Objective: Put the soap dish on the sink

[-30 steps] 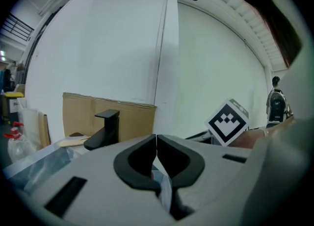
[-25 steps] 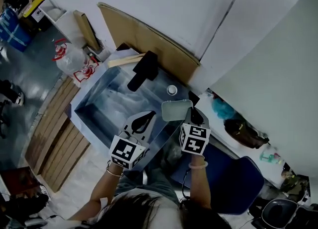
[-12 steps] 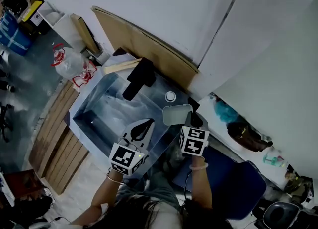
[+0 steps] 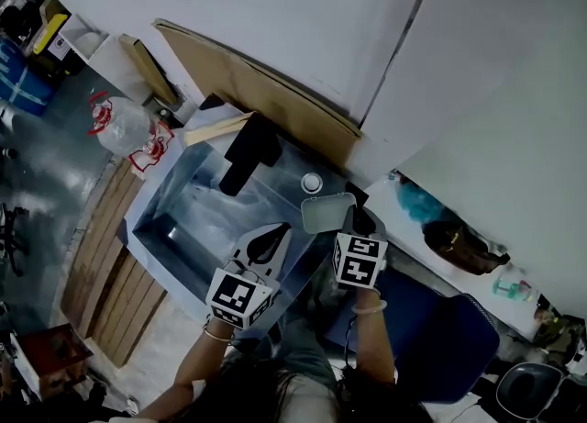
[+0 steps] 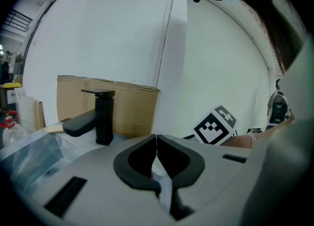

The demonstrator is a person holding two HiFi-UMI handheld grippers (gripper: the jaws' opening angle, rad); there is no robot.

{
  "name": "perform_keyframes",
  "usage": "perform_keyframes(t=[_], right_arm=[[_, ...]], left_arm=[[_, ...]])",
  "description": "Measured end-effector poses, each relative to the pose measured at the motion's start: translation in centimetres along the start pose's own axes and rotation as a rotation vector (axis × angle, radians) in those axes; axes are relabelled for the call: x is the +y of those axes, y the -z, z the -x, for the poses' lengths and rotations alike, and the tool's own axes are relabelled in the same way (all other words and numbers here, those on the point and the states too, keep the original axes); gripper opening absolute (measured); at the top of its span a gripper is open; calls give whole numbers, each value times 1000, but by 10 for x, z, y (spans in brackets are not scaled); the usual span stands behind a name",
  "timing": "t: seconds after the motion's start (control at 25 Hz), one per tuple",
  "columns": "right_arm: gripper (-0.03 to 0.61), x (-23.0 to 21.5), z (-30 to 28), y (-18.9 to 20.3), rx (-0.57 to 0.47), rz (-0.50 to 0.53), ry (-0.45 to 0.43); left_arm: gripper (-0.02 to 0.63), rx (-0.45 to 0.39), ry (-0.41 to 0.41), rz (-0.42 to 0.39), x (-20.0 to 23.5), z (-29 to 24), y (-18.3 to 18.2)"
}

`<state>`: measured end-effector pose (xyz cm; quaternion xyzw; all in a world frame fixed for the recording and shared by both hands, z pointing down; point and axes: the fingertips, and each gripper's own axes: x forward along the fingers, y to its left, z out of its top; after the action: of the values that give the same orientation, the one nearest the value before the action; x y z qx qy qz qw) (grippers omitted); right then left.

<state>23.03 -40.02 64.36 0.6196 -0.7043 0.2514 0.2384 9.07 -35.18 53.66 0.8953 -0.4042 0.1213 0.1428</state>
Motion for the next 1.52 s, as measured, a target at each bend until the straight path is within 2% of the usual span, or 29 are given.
perform_keyframes(t=[0.4,0.84,1.52], right_arm=[[32,1,10,-7,-33,36,33],[32,7,52,-21,-111,23,70],[29,57,134,-21,-215,-8,50]], left_arm=[[9,-11,2,-2,1,12,0],[9,-51,4,-30,-9,45,-12],[9,-145,24,-69,-31,120,-28]])
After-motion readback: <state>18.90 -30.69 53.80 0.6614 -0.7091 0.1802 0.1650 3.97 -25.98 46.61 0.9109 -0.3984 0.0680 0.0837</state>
